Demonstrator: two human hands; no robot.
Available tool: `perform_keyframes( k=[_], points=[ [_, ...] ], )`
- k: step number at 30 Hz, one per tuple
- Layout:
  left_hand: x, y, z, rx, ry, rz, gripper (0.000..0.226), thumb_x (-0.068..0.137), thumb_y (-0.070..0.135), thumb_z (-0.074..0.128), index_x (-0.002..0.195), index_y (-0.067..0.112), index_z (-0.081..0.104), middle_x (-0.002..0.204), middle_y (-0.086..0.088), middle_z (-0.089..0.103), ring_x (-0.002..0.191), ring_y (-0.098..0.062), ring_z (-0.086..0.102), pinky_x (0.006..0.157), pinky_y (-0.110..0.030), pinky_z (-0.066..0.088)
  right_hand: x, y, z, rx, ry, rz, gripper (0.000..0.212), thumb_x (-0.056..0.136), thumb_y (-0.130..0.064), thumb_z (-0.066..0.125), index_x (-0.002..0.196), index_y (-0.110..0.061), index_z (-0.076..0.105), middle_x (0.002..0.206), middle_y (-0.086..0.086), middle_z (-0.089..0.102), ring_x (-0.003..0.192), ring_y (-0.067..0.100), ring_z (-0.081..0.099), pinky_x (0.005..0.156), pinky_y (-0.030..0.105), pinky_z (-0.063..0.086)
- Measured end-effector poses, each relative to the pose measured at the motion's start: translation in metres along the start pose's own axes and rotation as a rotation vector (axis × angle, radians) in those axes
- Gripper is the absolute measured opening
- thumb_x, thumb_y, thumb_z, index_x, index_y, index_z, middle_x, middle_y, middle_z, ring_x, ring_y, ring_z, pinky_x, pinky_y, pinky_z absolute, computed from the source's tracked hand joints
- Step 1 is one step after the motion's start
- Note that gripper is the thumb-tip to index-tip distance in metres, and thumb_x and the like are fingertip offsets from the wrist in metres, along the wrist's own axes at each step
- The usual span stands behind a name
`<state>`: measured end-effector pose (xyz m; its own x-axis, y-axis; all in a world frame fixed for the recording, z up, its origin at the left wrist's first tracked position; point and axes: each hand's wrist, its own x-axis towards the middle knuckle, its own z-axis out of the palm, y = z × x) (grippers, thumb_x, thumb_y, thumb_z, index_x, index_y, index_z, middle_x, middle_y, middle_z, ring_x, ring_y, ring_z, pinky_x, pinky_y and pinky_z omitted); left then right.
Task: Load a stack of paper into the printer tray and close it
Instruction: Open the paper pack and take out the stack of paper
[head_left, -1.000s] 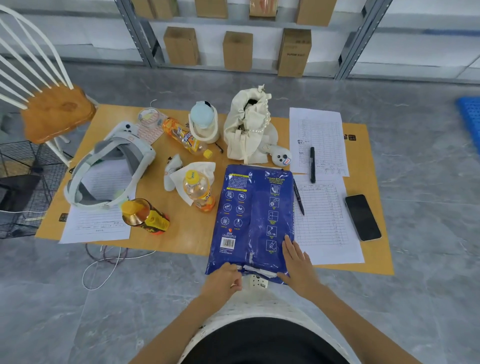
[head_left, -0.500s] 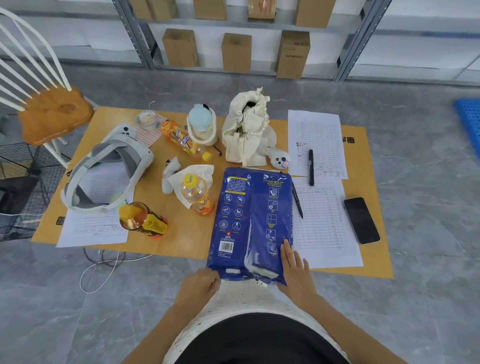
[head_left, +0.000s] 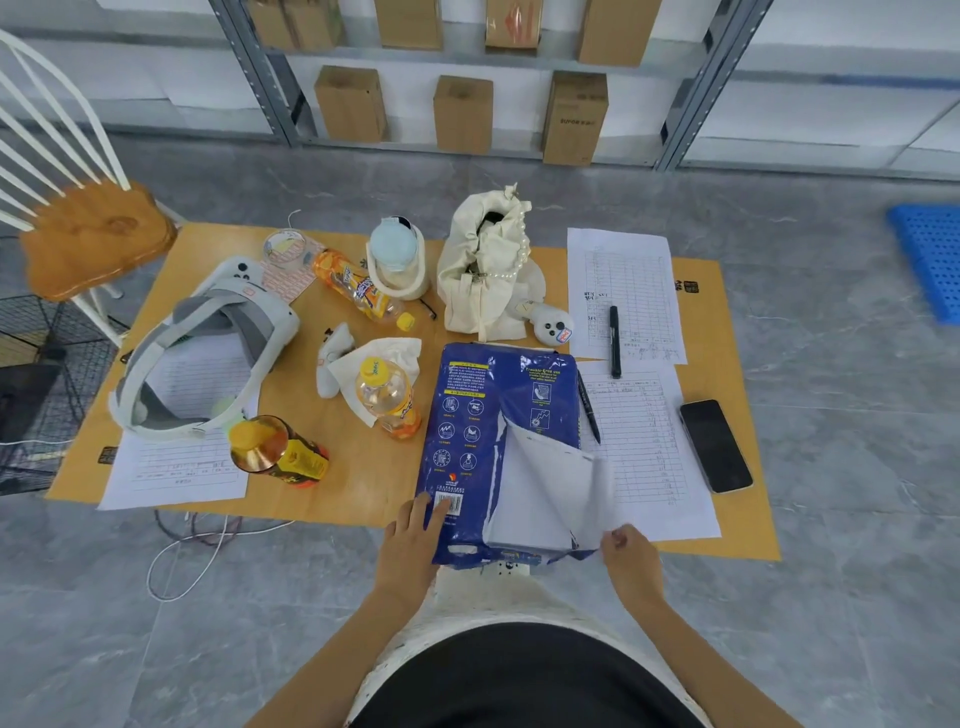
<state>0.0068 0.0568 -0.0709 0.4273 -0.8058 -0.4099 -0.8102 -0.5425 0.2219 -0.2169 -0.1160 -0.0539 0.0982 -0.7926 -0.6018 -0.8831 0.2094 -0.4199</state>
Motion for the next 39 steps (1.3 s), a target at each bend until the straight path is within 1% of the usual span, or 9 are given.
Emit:
perform_keyframes(
  k=[5,9,13,16,18,21,24,29,39],
  points=[
    [0.009,-0.006,-0.012,-0.393,0.03,-0.028,0.042,0.083,0.012,0.065,0.123,0.014,0.052,0.131,-0.007,0.048,0.119,-0.024,0.045,0.101,-0.034,0.045,0.003,-0.006,-0.007,0.043,-0.196,0.209,0.044,0.091,-0.019,0.042,0.053,-0.003,0.057,0.034,0.006,0.05,0.033,0.021,0.05,0.045,0.023,0.048],
    [0.016,0.001,-0.034,-0.841,0.201,-0.382,0.031,0.084,-0.004,0.054,0.114,0.0,0.057,0.104,-0.013,0.06,0.094,-0.024,0.054,0.079,-0.029,0.042,0.002,-0.028,-0.008,0.546,-0.505,0.48,0.048,0.097,-0.02,0.036,0.067,0.005,0.063,0.041,0.01,0.052,0.042,0.024,0.054,0.04,0.023,0.049],
    [0.03,-0.003,-0.044,-0.997,0.353,-0.706,0.05,0.077,-0.009,0.059,0.12,0.009,0.041,0.118,-0.015,0.052,0.094,-0.028,0.054,0.074,-0.037,0.049,0.001,-0.055,0.001,0.954,-0.579,0.446,0.042,0.099,-0.023,0.034,0.088,0.006,0.063,0.071,0.02,0.071,0.07,0.032,0.069,0.055,0.03,0.06],
    [0.032,-0.013,-0.039,-0.589,0.443,-0.497,0.053,0.066,-0.019,0.059,0.107,0.013,0.048,0.119,-0.012,0.048,0.103,-0.031,0.051,0.085,-0.042,0.05,0.006,-0.067,0.013,0.661,-0.414,0.209,0.025,0.095,-0.012,0.044,0.095,0.003,0.063,0.078,0.013,0.067,0.076,0.024,0.063,0.073,0.028,0.055],
    [0.034,-0.019,-0.035,-0.275,0.418,-0.118,0.052,0.048,-0.016,0.072,0.088,0.014,0.057,0.1,-0.008,0.06,0.095,-0.021,0.047,0.081,-0.034,0.047,0.006,-0.063,0.022,0.332,-0.284,-0.061,0.023,0.092,-0.006,0.047,0.104,0.003,0.064,0.081,0.007,0.066,0.082,0.022,0.062,0.082,0.03,0.051],
    [0.039,-0.018,-0.033,-0.015,0.169,0.309,0.055,0.025,0.01,0.089,0.07,0.026,0.061,0.081,0.006,0.065,0.085,-0.009,0.043,0.069,-0.022,0.049,-0.002,-0.051,0.032,-0.085,-0.21,-0.461,0.026,0.09,-0.004,0.053,0.115,-0.003,0.06,0.113,0.01,0.06,0.107,0.024,0.057,0.098,0.03,0.043],
    [0.042,-0.011,-0.031,0.102,-0.029,0.445,0.055,0.037,0.034,0.089,0.087,0.029,0.067,0.097,0.007,0.07,0.095,-0.01,0.055,0.084,-0.026,0.043,0.0,-0.036,0.046,-0.48,-0.181,-0.769,0.053,0.082,-0.012,0.068,0.131,-0.007,0.05,0.141,0.016,0.045,0.129,0.03,0.046,0.099,0.039,0.047],
    [0.039,-0.002,-0.025,0.21,-0.043,0.48,0.075,0.039,0.048,0.083,0.106,0.02,0.064,0.108,0.003,0.066,0.105,-0.017,0.042,0.094,-0.033,0.03,0.005,-0.037,0.053,-0.752,-0.16,-0.704,0.094,0.024,-0.034,0.096,0.112,-0.018,0.065,0.115,0.009,0.069,0.099,0.024,0.07,0.062,0.028,0.06],
    [0.044,0.004,-0.04,0.286,-0.042,0.509,0.065,0.029,0.059,0.083,0.085,0.027,0.074,0.089,0.012,0.072,0.087,-0.011,0.069,0.078,-0.029,0.056,-0.001,-0.049,0.05,-0.869,-0.148,-0.734,0.09,0.018,-0.044,0.094,0.102,-0.02,0.073,0.104,0.007,0.074,0.087,0.022,0.073,0.06,0.03,0.059]
  ],
)
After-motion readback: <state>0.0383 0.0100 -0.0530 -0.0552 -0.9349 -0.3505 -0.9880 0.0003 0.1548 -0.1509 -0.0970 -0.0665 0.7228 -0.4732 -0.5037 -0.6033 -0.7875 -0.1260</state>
